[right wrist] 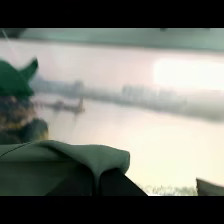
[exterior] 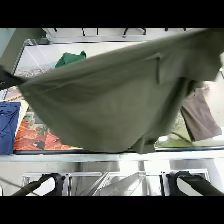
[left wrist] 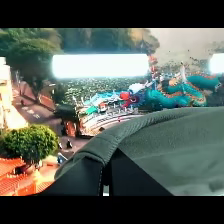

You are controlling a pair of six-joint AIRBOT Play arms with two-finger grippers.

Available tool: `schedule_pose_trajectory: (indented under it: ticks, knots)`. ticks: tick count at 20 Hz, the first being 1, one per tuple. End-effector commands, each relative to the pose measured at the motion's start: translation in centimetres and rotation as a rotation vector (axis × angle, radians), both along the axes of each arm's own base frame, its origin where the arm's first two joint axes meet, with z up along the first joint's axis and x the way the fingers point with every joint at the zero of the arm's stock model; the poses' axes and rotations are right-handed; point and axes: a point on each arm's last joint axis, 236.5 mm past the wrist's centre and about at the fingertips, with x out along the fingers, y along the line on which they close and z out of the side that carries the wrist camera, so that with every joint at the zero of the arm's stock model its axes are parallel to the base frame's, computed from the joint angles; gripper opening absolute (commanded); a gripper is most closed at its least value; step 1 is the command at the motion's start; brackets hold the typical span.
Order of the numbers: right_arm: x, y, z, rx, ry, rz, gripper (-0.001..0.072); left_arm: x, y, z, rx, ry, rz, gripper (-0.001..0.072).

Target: Fold the shirts.

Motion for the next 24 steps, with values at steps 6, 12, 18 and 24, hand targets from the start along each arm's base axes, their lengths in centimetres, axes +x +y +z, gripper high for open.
schedule_pose_trajectory:
  ticks: [6, 12, 18, 24]
  knots:
    - [13.4, 5.9, -26.4, 0.256, 0.542, 0.098, 0.0022, 11.2, 2.8, -21.5, 0.013, 0.238, 0.001, 0.0014]
    - [17.3, 8.3, -30.2, 0.357, 0.494, 0.127, 0.0023, 12.8, 3.3, -26.8, 0.009, 0.282, 0.014, 0.0014]
    - [15.6, 7.1, -32.1, 0.289, 0.582, 0.129, 0.0023, 12.6, 3.8, -26.5, 0.037, 0.289, 0.003, 0.0014]
    - [9.1, 4.3, -38.8, 0.163, 0.905, 0.048, 0.0023, 9.4, 5.4, -29.0, 0.088, 0.425, 0.007, 0.0014]
